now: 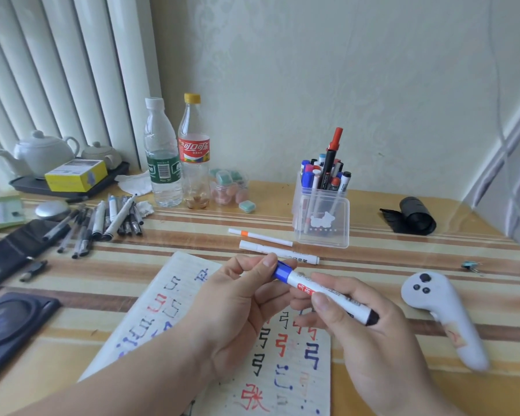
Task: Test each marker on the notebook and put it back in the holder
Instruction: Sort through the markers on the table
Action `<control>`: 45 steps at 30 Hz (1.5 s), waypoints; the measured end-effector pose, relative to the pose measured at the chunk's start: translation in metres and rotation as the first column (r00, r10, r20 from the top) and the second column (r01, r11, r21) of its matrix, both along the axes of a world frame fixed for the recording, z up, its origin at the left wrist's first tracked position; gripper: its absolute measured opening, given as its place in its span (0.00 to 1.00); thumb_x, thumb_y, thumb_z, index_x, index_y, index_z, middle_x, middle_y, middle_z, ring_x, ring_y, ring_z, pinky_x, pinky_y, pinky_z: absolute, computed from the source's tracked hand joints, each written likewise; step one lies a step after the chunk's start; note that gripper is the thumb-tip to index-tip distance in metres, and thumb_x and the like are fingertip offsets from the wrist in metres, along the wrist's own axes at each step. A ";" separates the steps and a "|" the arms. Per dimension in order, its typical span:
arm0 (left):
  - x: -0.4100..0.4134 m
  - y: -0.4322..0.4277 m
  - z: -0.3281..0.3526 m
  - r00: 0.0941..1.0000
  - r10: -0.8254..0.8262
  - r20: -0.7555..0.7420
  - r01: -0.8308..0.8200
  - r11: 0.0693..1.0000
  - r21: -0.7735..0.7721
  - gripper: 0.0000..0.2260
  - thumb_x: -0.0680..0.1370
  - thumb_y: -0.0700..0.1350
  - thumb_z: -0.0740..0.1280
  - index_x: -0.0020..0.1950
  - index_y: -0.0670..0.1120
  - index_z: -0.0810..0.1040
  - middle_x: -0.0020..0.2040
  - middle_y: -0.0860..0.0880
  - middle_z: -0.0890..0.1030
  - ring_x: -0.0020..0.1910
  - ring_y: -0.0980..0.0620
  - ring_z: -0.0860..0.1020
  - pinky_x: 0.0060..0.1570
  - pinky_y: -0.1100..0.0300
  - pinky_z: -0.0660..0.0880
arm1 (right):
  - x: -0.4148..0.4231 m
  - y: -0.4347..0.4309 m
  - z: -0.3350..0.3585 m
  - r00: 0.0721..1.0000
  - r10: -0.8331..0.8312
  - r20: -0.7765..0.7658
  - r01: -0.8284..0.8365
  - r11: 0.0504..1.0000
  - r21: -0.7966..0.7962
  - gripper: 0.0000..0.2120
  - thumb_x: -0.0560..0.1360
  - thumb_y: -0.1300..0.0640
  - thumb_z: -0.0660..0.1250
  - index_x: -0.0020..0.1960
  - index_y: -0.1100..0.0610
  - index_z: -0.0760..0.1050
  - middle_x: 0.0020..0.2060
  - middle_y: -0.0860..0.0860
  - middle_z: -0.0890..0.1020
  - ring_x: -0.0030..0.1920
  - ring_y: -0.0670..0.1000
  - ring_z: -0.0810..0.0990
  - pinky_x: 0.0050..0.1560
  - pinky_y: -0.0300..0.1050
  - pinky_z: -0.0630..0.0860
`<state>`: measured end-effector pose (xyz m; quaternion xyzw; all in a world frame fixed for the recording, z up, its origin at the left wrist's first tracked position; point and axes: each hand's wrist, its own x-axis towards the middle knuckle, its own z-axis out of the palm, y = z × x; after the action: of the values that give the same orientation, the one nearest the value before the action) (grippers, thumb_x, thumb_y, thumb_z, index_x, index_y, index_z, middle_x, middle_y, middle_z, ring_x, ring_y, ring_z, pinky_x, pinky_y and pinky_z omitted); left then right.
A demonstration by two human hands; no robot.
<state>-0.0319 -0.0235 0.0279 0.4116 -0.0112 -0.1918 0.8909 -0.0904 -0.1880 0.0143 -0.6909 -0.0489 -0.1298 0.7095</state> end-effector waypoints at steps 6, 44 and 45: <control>-0.002 -0.006 -0.002 0.996 0.022 0.090 -0.026 0.998 0.050 0.10 0.77 0.38 0.70 0.54 0.42 0.71 0.53 0.34 0.85 0.44 0.39 0.86 0.44 0.52 0.83 | 0.006 0.002 -0.001 0.988 0.121 -0.097 -0.078 0.927 0.368 0.32 0.56 0.44 0.86 0.53 0.61 0.85 0.48 0.69 0.84 0.46 0.66 0.85 0.45 0.51 0.83; 0.005 0.004 -0.014 0.911 -0.080 0.405 -0.040 0.960 0.278 0.09 0.69 0.47 0.79 0.44 0.43 0.86 0.36 0.39 0.81 0.39 0.39 0.82 0.50 0.44 0.79 | 0.020 0.011 0.030 0.978 -0.023 -0.207 -0.081 0.872 -0.483 0.09 0.68 0.43 0.77 0.45 0.46 0.84 0.37 0.51 0.85 0.34 0.50 0.78 0.38 0.45 0.76; 0.005 0.005 -0.014 0.907 -0.089 0.411 -0.038 0.956 0.290 0.09 0.70 0.48 0.79 0.46 0.45 0.87 0.38 0.37 0.81 0.42 0.35 0.81 0.55 0.40 0.78 | 0.020 0.010 0.030 0.983 -0.030 -0.184 -0.061 0.880 -0.472 0.12 0.67 0.41 0.76 0.45 0.47 0.84 0.39 0.53 0.85 0.37 0.56 0.80 0.41 0.52 0.78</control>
<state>-0.0271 -0.0189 0.0136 0.5698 -0.1795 -0.1099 0.7943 -0.0700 -0.1776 0.0446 -0.8524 -0.0186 -0.0433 0.5208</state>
